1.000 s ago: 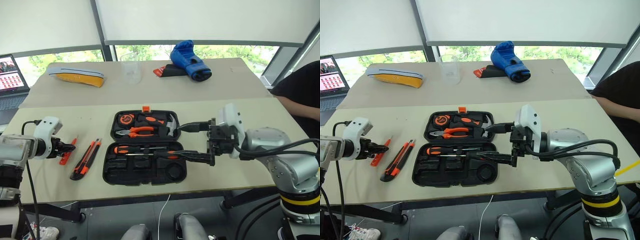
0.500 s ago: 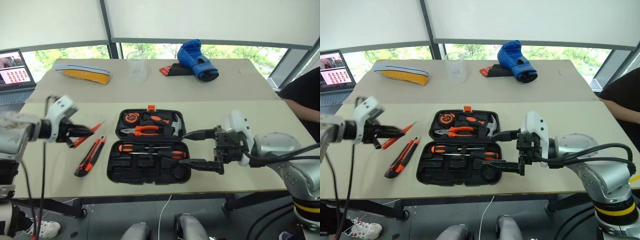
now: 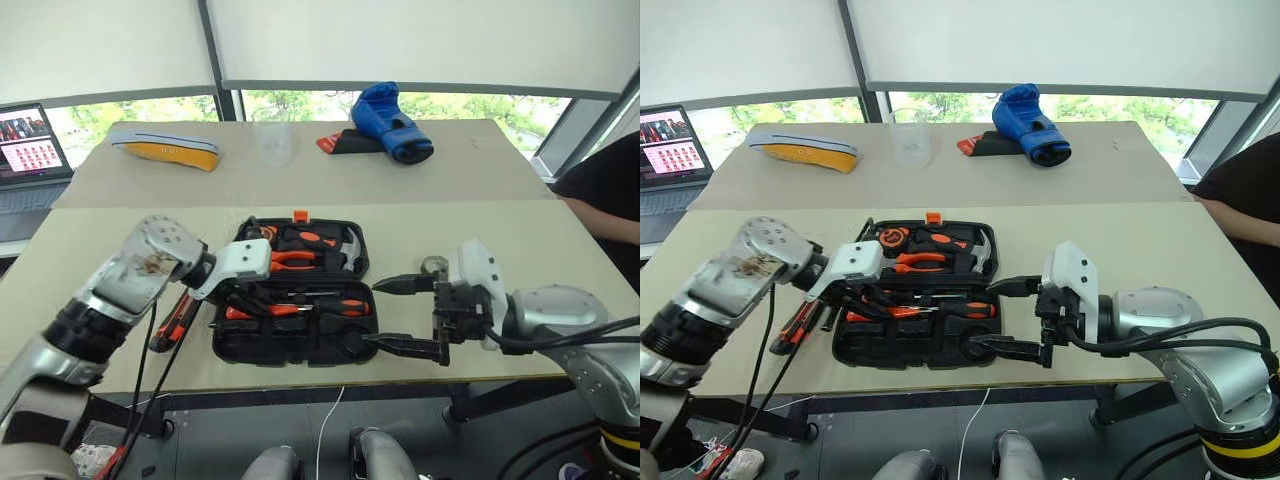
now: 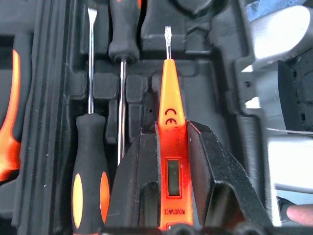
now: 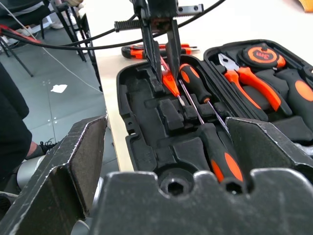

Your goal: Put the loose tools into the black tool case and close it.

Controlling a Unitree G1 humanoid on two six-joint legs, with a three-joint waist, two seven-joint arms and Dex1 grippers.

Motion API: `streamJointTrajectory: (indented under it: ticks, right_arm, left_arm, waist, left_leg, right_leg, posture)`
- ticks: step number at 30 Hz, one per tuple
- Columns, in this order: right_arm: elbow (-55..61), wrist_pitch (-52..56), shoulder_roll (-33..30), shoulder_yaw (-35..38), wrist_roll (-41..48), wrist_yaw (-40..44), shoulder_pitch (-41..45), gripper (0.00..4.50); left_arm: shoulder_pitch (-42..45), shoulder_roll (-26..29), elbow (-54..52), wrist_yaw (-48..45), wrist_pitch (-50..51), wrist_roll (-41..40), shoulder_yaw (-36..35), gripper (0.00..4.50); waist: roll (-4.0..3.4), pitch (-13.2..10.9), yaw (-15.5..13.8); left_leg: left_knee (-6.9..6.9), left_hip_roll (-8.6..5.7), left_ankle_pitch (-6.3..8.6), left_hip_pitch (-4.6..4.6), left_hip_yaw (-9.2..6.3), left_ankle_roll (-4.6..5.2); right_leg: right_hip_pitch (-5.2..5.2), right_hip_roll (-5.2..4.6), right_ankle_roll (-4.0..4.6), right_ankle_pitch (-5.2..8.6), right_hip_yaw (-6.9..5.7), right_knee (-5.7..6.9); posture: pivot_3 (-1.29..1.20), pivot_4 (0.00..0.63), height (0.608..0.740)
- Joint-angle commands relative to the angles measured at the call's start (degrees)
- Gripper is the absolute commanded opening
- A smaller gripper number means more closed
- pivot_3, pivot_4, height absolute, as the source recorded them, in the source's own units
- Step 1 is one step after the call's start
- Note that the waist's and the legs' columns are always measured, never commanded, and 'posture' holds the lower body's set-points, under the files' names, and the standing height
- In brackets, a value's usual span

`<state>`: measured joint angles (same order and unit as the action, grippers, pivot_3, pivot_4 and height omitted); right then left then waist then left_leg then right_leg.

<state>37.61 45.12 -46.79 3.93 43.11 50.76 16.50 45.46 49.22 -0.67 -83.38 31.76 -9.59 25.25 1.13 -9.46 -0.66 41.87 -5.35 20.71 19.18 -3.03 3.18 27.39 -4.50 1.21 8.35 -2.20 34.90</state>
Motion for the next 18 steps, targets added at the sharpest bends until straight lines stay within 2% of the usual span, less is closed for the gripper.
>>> streamJointTrajectory:
  ticks: [1,8,14,16,17,18]
  right_arm:
    - [2.65,-1.09,-0.08,2.39,0.89,-1.64,-0.64,4.5]
    - [2.63,-1.59,0.12,2.7,1.22,-2.98,-1.13,4.5]
    - [2.59,-1.66,0.29,2.43,1.4,-3.48,-0.76,4.5]
    - [2.63,-1.58,0.27,2.42,1.57,-3.59,-0.58,4.5]
    - [2.65,-1.53,0.24,2.45,1.68,-3.62,-0.52,4.5]
    - [2.71,-1.47,0.19,2.52,1.82,-3.65,-0.51,4.5]
  left_arm:
    - [1.04,-0.35,0.89,-0.78,-0.72,2.34,1.13,0.36]
    - [0.26,0.3,1.55,-2.65,-3.38,4.65,1.75,0.36]
    - [0.55,-1.56,2.73,-1.57,-3.35,5.47,1.36,0.36]
    - [0.34,-1.39,2.38,-1.66,-3.26,5.3,0.71,1.36]
    - [0.13,-0.98,1.93,-1.94,-2.99,4.75,0.06,1.62]
    - [-0.12,-0.51,1.31,-2.36,-2.68,3.89,-0.78,2.07]
  waist:
    - [0.0,0.0,0.03]
    - [0.0,0.0,-0.01]
    - [0.0,0.0,-0.01]
    - [0.0,0.0,0.0]
    - [0.0,0.0,0.0]
    - [0.0,0.0,0.0]
  left_leg:
    - [0.0,0.0,0.01,0.0,0.0,0.01]
    - [0.0,0.0,0.02,0.01,0.0,0.03]
    - [0.0,0.0,0.02,0.0,0.0,0.03]
    - [0.01,0.0,0.02,0.0,0.0,0.04]
    - [0.01,0.0,0.02,0.0,0.0,0.04]
    - [0.01,0.0,0.02,0.01,0.0,0.04]
  right_leg:
    - [0.0,0.01,0.0,0.0,0.0,0.0]
    - [0.01,0.0,0.0,0.0,0.0,-0.05]
    - [0.0,0.01,0.0,0.0,0.01,-0.04]
    - [0.0,0.0,0.0,0.0,0.01,-0.03]
    - [0.0,0.0,0.0,0.0,0.01,-0.03]
    - [0.0,0.01,0.0,0.0,0.0,-0.04]
  posture:
    - [0.0,0.15,0.731]
    - [0.0,0.15,0.731]
    - [0.0,0.15,0.731]
    - [0.0,0.15,0.731]
    - [0.0,0.15,0.731]
    - [0.0,0.15,0.731]
